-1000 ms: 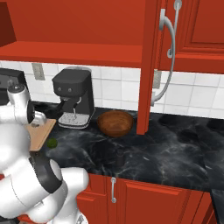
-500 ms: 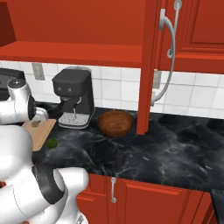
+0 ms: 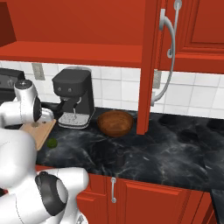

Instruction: Open the cabinet. Place the bowl and condiment on the counter. Then place the lime and garlic on the cutting board.

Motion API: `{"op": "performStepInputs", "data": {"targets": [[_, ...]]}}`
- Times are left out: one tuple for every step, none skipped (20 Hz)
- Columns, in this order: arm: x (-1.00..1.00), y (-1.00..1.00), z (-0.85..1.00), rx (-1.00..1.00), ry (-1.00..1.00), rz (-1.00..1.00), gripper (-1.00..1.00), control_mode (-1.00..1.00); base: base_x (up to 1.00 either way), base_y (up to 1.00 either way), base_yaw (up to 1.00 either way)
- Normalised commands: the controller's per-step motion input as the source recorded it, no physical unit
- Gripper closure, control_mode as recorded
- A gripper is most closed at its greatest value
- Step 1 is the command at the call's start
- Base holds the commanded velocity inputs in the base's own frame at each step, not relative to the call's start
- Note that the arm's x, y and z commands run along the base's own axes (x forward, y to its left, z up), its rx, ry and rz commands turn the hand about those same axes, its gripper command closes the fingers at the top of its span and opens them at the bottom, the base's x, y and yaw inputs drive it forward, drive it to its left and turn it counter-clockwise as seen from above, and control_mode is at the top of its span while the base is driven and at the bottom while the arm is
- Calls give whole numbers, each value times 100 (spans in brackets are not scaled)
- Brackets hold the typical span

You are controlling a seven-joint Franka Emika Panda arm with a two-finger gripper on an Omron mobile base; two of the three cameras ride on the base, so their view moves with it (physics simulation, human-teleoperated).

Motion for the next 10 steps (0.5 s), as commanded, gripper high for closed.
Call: {"op": "performStepInputs", "data": {"targets": [[0,-20,0,0,0,7,-100,-100,0,0,0],[0,-14,0,0,0,8,-100,-100,0,0,0],[0,-13,0,0,0,7,-100,-100,0,0,0],[0,-13,0,0,0,9,-100,-100,0,0,0],[0,-14,0,0,0,10,-100,-100,0,0,0],[-4,-16,0,0,0,15,-100,-100,0,0,0],[-3,-11,0,0,0,18,-100,-100,0,0,0],[0,-6,0,0,0,19,-100,-100,0,0,0],[0,-1,0,0,0,20,-100,-100,0,0,0],[0,0,0,-2,0,19,-100,-100,0,0,0]]}}
